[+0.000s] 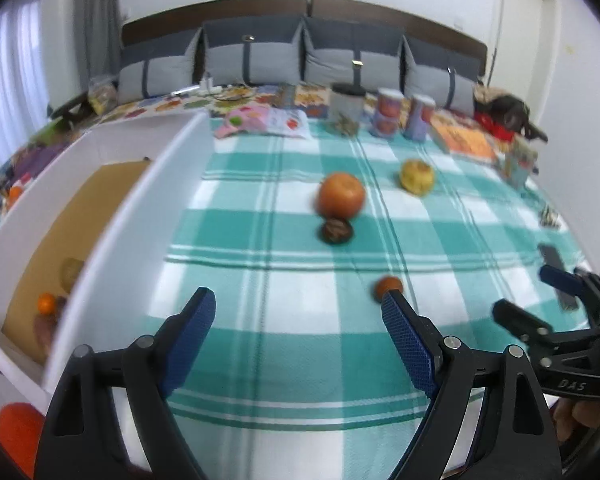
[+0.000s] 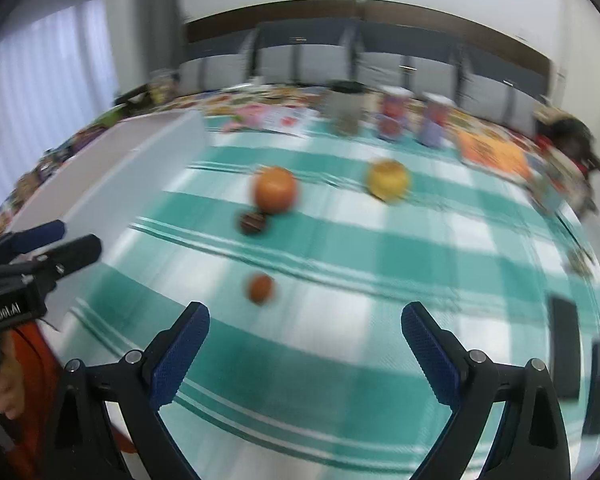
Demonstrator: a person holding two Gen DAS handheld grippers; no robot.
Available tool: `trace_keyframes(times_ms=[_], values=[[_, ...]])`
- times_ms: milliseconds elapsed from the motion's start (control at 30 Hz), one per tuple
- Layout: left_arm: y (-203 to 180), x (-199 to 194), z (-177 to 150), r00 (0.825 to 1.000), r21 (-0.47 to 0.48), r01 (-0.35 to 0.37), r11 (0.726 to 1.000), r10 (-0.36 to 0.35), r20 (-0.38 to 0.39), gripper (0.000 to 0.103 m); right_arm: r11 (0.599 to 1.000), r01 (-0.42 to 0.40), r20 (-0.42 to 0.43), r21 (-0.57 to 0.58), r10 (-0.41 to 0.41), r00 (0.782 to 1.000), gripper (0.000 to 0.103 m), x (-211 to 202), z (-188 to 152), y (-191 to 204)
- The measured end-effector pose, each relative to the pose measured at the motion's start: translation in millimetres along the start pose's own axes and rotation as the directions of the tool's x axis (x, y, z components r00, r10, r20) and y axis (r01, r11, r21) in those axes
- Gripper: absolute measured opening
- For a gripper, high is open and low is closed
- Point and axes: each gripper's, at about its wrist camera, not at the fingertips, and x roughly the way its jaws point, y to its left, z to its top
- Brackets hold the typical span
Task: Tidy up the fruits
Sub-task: 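Withdraw both tools from the box back over the table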
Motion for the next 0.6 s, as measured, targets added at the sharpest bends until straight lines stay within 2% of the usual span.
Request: trace_keyframes(times_ms=[133,367,600], values=[[-20,23,-23,0.999,0.001,0.017,1.0,-0.017,-0.049,0.087,0.996,0.053,0.006,0.073,-0.054,0.999,0.096,6,-33,-31],[-34,56,-55,0.991,0.009,0.043,0.999,-0.042,-0.127,0.087,0.996,0.06,0.035,0.06,-0.062,0.997,0.096,13,-47,-34],[-37,72,-60,0.993,0.032,0.03,0.999,-0.026,-0.117,0.087,0.997,0.075,0.014,0.026,-0.075,0.997,0.096,24,-55,-26]])
